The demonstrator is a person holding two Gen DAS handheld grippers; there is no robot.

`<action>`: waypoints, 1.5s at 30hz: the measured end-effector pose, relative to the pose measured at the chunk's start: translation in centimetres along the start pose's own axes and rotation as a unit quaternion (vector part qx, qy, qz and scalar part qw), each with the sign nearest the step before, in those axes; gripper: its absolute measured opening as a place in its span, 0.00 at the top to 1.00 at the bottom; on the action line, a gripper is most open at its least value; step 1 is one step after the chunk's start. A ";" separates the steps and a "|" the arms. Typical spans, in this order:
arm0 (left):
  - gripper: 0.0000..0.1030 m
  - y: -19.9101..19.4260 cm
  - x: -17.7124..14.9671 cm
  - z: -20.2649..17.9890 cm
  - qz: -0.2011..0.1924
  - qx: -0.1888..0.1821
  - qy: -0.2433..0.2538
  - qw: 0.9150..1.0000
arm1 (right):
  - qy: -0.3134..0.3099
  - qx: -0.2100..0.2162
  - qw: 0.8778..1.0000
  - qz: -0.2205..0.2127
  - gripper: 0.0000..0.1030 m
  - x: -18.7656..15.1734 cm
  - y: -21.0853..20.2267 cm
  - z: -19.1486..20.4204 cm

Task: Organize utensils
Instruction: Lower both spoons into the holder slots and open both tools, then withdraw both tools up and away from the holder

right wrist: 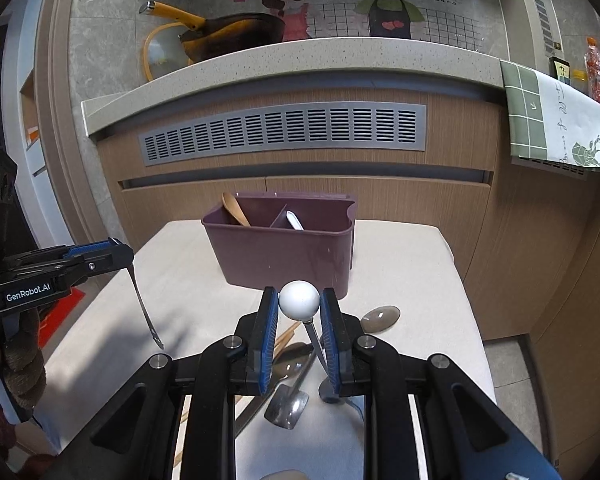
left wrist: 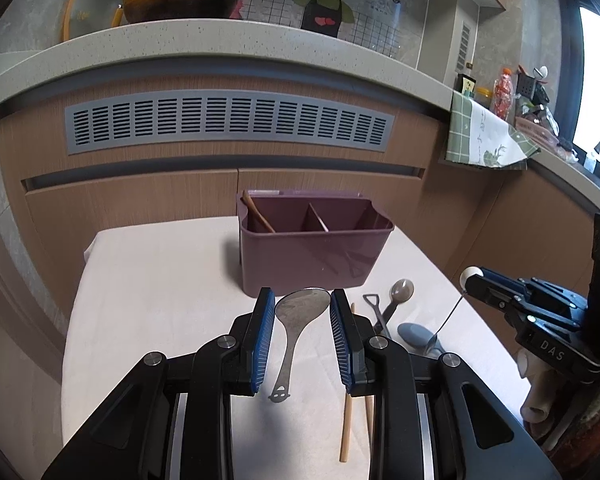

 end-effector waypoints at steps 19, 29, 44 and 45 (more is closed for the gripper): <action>0.72 2.2 17.2 2.0 -0.121 -0.097 -0.037 0.987 | 0.028 0.019 0.992 -0.120 0.81 18.2 0.2 -0.9; 0.72 11.1 13.1 6.6 -0.037 -0.078 -0.080 0.993 | 0.065 0.038 0.997 -0.013 0.81 13.8 11.0 -1.3; 0.64 13.3 10.1 8.6 -0.023 -0.099 -0.128 0.987 | 0.018 0.037 0.998 0.038 0.75 9.8 14.2 -0.3; 0.60 12.5 10.3 8.4 -0.036 -0.096 -0.127 0.987 | 0.011 0.032 0.999 0.027 0.74 9.8 13.4 -0.4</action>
Point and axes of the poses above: each gripper's, at about its wrist camera, not at the fingertips, and y roughly the way its jaws point, z to its left, x to its top, the point moved 3 cm from there along y, roughly the way its jaws point, and after that the axes turned 11 degrees about -x, right-handed, at the moved point
